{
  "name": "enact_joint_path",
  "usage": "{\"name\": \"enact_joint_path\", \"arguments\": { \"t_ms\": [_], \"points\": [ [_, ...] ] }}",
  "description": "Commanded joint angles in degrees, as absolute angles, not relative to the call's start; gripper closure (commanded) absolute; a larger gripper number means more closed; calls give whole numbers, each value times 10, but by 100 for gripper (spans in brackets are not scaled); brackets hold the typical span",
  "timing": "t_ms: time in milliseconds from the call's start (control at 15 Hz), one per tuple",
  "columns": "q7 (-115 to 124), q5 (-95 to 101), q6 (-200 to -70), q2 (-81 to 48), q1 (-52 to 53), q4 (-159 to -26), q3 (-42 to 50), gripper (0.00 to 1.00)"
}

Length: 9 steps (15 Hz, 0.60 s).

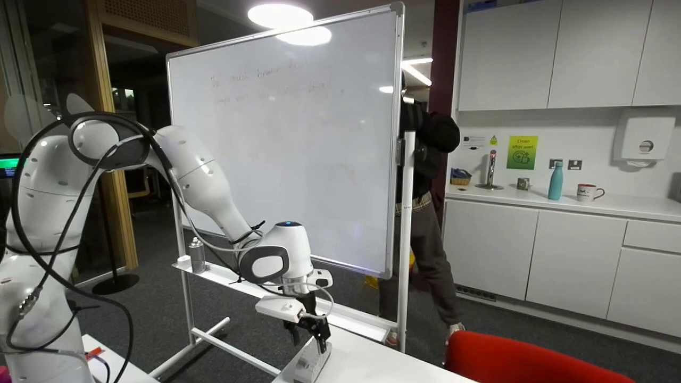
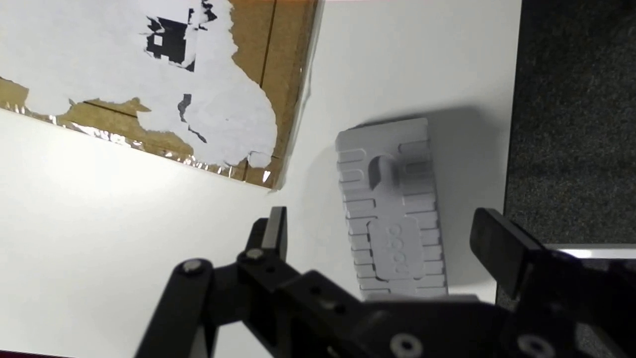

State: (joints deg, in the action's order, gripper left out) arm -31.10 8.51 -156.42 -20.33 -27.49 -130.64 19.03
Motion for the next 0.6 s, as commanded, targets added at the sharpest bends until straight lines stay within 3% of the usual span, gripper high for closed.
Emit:
{"name": "enact_joint_path", "arguments": {
  "t_ms": [0,533],
  "points": [
    [-333,68,-1572,-229,-304,-1276,161,0],
    [-372,69,-1525,-266,-325,-1229,125,0]
  ]
}}
